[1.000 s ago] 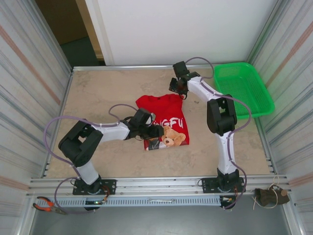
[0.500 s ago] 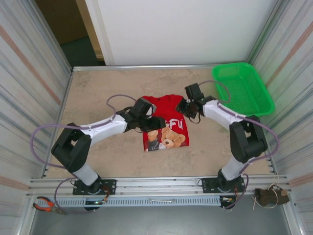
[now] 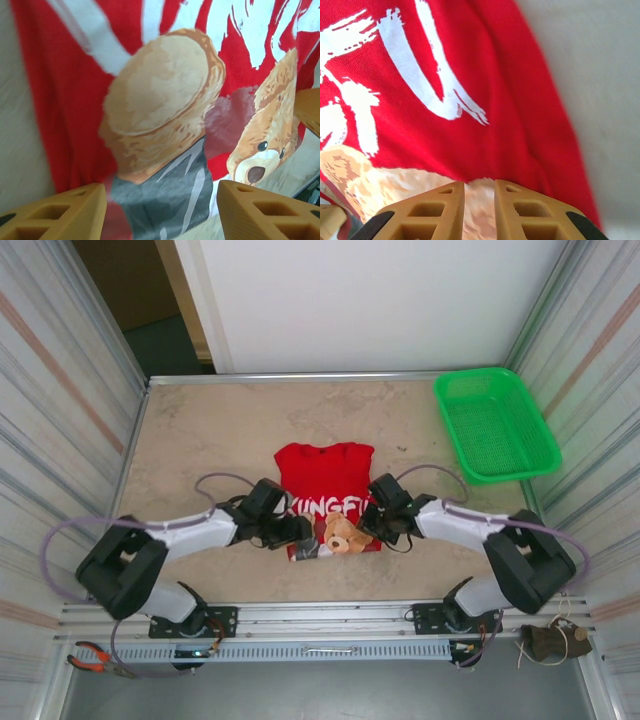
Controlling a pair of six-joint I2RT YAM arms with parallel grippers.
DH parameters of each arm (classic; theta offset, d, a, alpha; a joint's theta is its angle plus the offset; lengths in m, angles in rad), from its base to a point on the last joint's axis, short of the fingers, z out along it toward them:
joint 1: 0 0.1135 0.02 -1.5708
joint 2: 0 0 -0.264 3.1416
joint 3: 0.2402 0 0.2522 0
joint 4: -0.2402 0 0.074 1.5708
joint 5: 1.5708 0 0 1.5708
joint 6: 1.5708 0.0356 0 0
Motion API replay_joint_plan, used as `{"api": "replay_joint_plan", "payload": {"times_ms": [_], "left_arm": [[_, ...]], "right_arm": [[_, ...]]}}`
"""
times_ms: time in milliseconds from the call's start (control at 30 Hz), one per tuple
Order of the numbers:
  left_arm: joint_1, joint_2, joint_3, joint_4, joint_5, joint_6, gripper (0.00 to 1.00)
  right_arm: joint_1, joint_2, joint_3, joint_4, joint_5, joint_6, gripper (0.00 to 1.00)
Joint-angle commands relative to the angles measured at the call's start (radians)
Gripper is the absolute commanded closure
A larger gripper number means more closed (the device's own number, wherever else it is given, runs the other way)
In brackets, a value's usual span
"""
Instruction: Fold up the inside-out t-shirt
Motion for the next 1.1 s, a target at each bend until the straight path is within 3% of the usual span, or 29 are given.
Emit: {"api": "replay_joint_plan", "payload": {"times_ms": [0,100,200,267,467,633,1067], "left_arm": [[0.03,-0.142,0.043,-0.173,-0.053,0.033,0.34],[0.172,-0.175,0.136,-0.222,-0.05,0.115,0.29],[0.33,-0.086,0.24,-0.193,0.016,0.192,0.28],[0.392,0.015,0.325,-0.184,0.04,0.255,0.25],[0.481,0.359,0.629,-0.241,0.114,0.423,0.24],[0.487,0.515,0.782,-0.285,0.116,0.463,0.23],[0.454,0.667,0.822,-0.271,0.119,0.446,0.22]], "right_arm": [[-0.017,-0.136,0.048,-0.127,0.092,0.012,0.75],[-0.158,-0.115,0.191,-0.186,0.078,-0.164,0.58],[-0.3,0.042,0.365,-0.186,-0.009,-0.344,0.32],[-0.353,0.169,0.48,-0.177,-0.061,-0.433,0.26],[-0.416,0.493,0.734,-0.183,-0.171,-0.54,0.22],[-0.398,0.592,0.796,-0.173,-0.174,-0.544,0.22],[-0.32,0.675,0.788,-0.137,-0.175,-0.534,0.23]]}}
